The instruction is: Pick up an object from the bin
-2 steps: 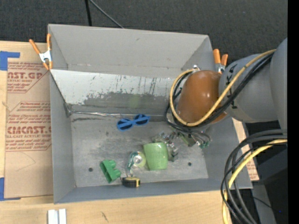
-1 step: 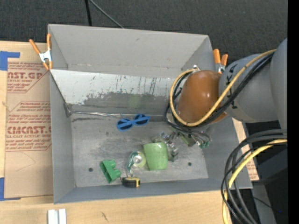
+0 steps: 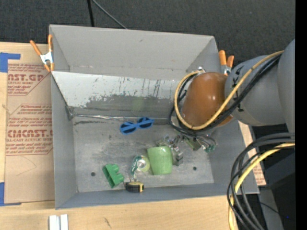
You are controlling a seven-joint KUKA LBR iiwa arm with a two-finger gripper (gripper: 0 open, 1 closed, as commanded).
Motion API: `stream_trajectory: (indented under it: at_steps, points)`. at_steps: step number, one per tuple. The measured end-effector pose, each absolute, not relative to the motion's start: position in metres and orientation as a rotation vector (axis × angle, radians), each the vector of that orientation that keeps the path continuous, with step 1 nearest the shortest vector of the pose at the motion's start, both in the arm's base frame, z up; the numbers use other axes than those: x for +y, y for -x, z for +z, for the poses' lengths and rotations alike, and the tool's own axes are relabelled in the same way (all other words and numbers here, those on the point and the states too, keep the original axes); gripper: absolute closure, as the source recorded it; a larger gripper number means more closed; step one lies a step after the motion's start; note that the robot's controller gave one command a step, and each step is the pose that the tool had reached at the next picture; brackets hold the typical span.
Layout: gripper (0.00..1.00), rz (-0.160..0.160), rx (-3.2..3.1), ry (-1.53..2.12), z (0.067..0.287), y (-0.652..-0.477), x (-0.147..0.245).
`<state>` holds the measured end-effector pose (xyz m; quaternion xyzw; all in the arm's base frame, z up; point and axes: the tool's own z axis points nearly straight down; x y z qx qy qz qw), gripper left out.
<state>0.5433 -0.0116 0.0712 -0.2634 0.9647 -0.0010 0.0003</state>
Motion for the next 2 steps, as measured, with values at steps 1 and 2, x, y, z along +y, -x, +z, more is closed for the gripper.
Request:
stream_trajectory:
  at_steps: [1,2]
  points:
    - [1.00,-0.003,3.030,0.827,0.071,-0.543,-0.012]
    - [1.00,-0.003,3.003,0.889,0.224,-0.533,0.007]
